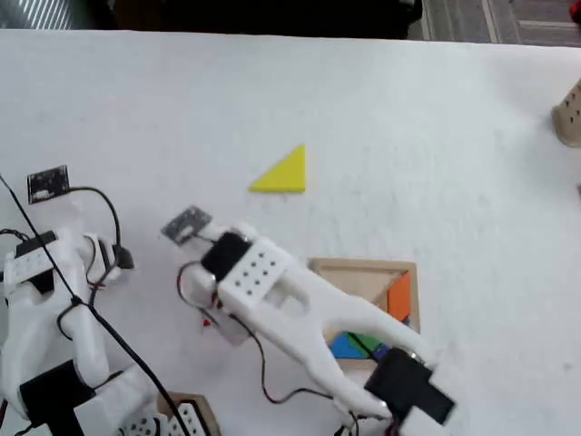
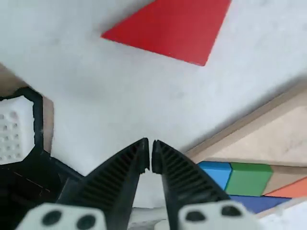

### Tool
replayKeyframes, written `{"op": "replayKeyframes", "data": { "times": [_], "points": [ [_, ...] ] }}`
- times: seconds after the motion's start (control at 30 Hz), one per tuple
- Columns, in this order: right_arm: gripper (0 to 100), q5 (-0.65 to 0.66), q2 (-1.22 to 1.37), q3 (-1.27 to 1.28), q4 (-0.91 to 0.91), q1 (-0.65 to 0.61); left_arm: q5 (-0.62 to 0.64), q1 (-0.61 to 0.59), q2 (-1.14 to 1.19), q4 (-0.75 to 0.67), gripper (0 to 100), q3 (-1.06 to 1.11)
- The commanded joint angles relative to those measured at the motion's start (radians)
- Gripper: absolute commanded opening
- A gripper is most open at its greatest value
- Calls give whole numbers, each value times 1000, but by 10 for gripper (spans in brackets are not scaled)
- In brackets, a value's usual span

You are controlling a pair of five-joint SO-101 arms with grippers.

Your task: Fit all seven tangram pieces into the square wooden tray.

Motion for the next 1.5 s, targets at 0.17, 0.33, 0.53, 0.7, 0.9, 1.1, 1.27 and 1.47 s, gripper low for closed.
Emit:
{"op": "replayKeyframes", "data": {
  "times": [0.17,0.33,0.53,0.7,0.9,1.1,1.27,1.47],
  "points": [
    [18,31,-127,440,-622,-47,2,8,-41,-17,271,-6],
    [18,31,-128,555,-857,-19,2,-12,-41,-17,271,-9],
    [18,29,-127,526,-941,127,2,-8,-41,-15,271,-9],
    [19,29,-125,496,-975,237,2,-8,-41,-15,271,-9],
    [21,29,-125,496,-1023,314,2,-8,-41,-14,271,-8],
    [19,9,-125,496,-981,294,2,-8,-41,-14,271,-8],
    [21,-130,-111,473,-931,237,2,-8,-41,-14,271,-8],
    [19,-133,139,270,-855,263,2,-8,-41,-14,271,-8]
  ]
}}
